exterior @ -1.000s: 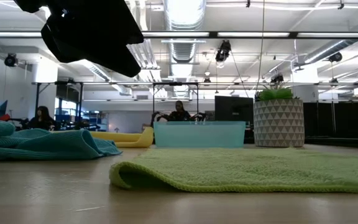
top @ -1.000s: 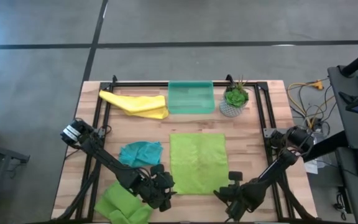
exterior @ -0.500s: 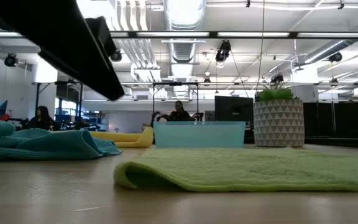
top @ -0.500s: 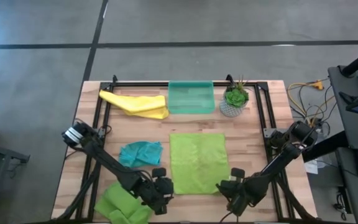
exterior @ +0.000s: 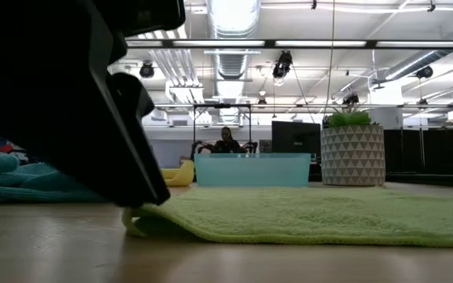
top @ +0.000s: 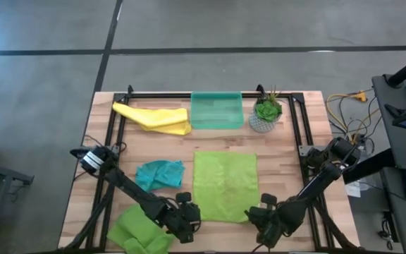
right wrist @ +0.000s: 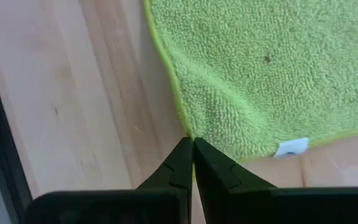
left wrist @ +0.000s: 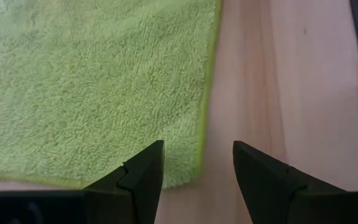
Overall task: Fold microfiber towels
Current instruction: Fold the light green microfiber cloth
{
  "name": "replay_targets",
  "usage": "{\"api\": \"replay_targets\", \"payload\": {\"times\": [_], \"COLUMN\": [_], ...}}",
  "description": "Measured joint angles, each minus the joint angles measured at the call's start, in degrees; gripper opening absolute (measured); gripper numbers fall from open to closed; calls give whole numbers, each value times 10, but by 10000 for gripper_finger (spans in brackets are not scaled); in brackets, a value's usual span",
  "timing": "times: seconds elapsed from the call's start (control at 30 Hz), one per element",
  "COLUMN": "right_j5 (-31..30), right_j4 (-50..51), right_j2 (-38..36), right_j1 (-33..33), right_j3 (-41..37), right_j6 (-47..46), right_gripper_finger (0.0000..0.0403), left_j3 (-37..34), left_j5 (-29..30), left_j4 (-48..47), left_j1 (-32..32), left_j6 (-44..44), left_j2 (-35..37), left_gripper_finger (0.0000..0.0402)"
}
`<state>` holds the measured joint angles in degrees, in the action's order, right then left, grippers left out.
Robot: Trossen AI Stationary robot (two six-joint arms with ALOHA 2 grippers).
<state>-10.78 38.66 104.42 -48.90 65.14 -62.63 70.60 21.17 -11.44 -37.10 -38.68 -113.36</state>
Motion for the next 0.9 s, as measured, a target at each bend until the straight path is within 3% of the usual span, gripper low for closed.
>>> {"api": "replay_targets", "payload": {"times": [0.23, 0.47, 0.6, 0.77, 0.9], "right_j5": [3, 3, 3, 5, 5], "right_j4": [-8, -12, -13, -14, -14], "right_j2": [0, 0, 0, -1, -1], "right_j1": [0, 0, 0, 0, 0], "right_j3": [1, 2, 2, 2, 2], "right_j6": [-8, -6, -4, -4, -4], "right_gripper_finger": [9, 9, 9, 9, 9], "left_j3": [4, 33, 42, 65, 82], "left_j5": [20, 49, 48, 47, 49], "left_j4": [-23, -150, -165, -170, -178], "left_j1": [0, -1, -1, -4, -8], "left_j6": [-15, -90, -90, -82, -67], "left_j2": [-17, -19, -19, -18, -8], "left_gripper_finger": [176, 166, 121, 22, 10]}}
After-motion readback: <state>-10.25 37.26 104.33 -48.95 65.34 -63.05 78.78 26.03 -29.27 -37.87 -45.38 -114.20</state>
